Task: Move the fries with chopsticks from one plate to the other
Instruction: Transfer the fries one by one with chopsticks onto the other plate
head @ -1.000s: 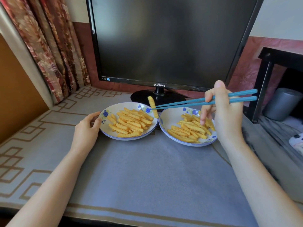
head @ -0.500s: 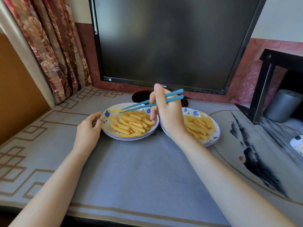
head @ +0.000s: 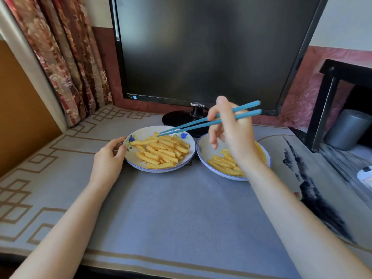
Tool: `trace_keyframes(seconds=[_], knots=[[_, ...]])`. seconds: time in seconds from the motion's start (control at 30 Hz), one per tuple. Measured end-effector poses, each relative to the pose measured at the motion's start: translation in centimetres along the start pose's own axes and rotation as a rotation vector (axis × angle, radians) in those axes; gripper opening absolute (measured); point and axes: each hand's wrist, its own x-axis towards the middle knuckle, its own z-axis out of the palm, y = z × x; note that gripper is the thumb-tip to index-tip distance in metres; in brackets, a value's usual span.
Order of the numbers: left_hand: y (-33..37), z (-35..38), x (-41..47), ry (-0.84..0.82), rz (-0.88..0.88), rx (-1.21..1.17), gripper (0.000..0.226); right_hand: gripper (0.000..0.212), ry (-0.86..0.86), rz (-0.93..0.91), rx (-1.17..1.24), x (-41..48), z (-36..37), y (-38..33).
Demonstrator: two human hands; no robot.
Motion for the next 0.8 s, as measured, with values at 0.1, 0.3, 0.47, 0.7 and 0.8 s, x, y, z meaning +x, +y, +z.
trace_keyframes(seconds=[0.1,0.3,0.47,0.7,0.8], knots=[[0.0,0.0,-0.1,-0.002,0.002,0.005,0.031,0.039,0.1,-0.02,-0.068,0.4,-3.5,-0.6],[0.0,0.0,0.0,-0.004,0.004,0.014,0.031,0.04,0.24,-0.003,-0.251,0.1,-9.9,-0.8],[0.0,0.0,-0.1,-0.005,0.005,0.017,0.031,0.04,0.314,0.027,-0.314,0.1,-12.8,0.1],[-0.1,0.0,0.0,-0.006,0.006,0.017,0.031,0.039,0.318,0.054,-0.378,0.1,-13.5,0.3],[-0.1,0.0,0.0,-0.007,0.007,0.012,0.031,0.039,0.325,0.066,-0.397,0.1,-13.3,0.4]])
